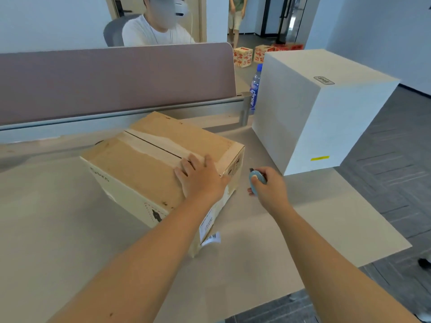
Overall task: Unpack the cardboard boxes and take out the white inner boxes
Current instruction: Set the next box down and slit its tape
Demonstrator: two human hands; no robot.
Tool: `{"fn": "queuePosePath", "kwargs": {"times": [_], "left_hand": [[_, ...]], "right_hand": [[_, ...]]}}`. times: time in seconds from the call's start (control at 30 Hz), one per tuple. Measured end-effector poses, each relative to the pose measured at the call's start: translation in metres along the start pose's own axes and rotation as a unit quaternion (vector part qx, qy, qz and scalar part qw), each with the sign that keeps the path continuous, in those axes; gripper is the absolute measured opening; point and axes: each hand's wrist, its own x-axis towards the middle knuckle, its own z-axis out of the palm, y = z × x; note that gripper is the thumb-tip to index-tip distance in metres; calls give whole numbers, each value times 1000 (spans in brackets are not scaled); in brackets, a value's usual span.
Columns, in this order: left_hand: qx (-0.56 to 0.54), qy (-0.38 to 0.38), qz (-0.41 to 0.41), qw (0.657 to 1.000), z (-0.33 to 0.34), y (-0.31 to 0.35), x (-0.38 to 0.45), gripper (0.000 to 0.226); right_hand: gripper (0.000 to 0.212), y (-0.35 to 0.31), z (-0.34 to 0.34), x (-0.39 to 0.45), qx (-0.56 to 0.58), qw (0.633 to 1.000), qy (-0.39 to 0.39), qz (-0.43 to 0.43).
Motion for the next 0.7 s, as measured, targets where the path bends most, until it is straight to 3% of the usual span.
{"fn": "queuePosePath", "kwargs": {"times": [0.1,0.23,0.4,0.7], "left_hand": [[-42,-11,-15,999,-1,4,4,76],[-91,-5,9,996,-12,-12,10,58],[-69,28,110,991,-26,-43,19,52],[6,-6,286,958,-26,-67,38,57]], "right_hand": [[8,-1,1,7,36,999,-9,15],[6,-13,12,7,88,994,-19,53],[10,-25,29,0,122,991,-12,52],[9,-31,45,-10,105,992,38,67]]}}
